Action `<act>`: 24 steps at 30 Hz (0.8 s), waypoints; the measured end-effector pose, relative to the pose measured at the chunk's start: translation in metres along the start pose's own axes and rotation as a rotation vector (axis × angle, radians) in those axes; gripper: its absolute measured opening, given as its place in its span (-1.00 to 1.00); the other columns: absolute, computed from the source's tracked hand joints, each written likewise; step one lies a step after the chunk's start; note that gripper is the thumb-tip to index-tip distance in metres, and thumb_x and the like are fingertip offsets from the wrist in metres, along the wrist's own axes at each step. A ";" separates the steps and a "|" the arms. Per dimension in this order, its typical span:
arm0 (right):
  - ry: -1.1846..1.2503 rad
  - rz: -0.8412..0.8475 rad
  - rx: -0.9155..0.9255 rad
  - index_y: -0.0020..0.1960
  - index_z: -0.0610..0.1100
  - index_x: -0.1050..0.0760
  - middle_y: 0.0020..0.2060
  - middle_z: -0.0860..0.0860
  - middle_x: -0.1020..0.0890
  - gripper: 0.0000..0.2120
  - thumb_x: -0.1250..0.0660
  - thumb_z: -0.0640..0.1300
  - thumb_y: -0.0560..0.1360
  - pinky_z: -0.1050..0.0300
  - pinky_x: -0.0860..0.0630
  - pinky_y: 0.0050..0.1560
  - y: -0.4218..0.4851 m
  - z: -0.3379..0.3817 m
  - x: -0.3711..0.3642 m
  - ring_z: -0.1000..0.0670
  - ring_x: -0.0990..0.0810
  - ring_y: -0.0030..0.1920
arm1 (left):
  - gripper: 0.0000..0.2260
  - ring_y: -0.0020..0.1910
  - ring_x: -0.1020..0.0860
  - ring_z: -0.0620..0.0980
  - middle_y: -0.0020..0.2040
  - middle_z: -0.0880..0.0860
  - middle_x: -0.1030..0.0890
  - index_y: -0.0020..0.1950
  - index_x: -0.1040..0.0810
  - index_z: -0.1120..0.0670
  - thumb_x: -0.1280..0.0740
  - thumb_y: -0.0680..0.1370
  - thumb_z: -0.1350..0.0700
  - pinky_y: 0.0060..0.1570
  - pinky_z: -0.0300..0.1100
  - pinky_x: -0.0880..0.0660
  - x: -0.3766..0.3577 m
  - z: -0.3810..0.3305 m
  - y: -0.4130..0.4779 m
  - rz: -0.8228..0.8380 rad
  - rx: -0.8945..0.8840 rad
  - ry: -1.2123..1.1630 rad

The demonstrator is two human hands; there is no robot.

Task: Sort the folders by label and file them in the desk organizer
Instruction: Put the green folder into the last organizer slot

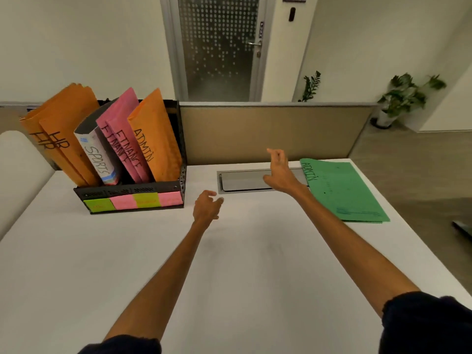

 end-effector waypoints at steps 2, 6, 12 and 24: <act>-0.009 -0.018 -0.067 0.52 -0.22 -0.08 0.41 -0.17 -0.13 -0.26 -0.33 -0.31 0.43 -0.10 -0.38 0.34 -0.010 -0.037 0.014 -0.18 -0.23 0.40 | -0.67 -0.10 -0.61 0.09 0.06 0.21 -0.59 0.27 -0.45 0.16 -0.38 0.55 0.09 -0.16 -0.05 -0.62 -0.032 -0.006 -0.007 0.038 -0.009 0.013; -0.003 -0.057 -0.205 0.51 -0.24 -0.08 0.39 -0.21 -0.16 -0.27 -0.34 -0.28 0.43 -0.11 -0.25 0.43 -0.032 -0.110 0.040 -0.23 -0.20 0.40 | -0.66 -0.09 -0.63 0.13 0.01 0.21 -0.61 0.27 -0.45 0.17 -0.38 0.56 0.07 -0.03 0.03 -0.63 -0.095 -0.018 -0.018 0.103 -0.003 0.038; 0.041 -0.048 -0.375 0.48 -0.30 -0.06 0.37 -0.22 -0.16 -0.29 -0.37 -0.27 0.47 -0.05 -0.25 0.40 -0.062 -0.215 0.071 -0.22 -0.19 0.41 | -0.68 -0.20 -0.60 0.07 -0.04 0.15 -0.62 0.26 -0.46 0.15 -0.35 0.55 0.08 0.02 0.09 -0.61 -0.188 -0.034 -0.026 0.149 0.004 0.069; 0.147 -0.139 -0.677 0.44 -0.33 -0.15 0.35 -0.27 -0.26 -0.34 -0.40 -0.25 0.45 -0.16 -0.34 0.34 -0.084 -0.377 0.099 -0.26 -0.31 0.36 | -0.48 0.19 -0.55 0.29 0.32 0.29 -0.47 0.44 -0.24 0.23 -0.30 0.59 0.00 0.20 0.15 -0.50 -0.328 -0.057 -0.015 0.259 -0.048 0.185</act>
Point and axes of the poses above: each hand's wrist, its own y-axis towards the middle knuckle, its own x-axis out of the back of the hand, z = x × y, the point moved 4 cm from there along y, towards the middle knuckle
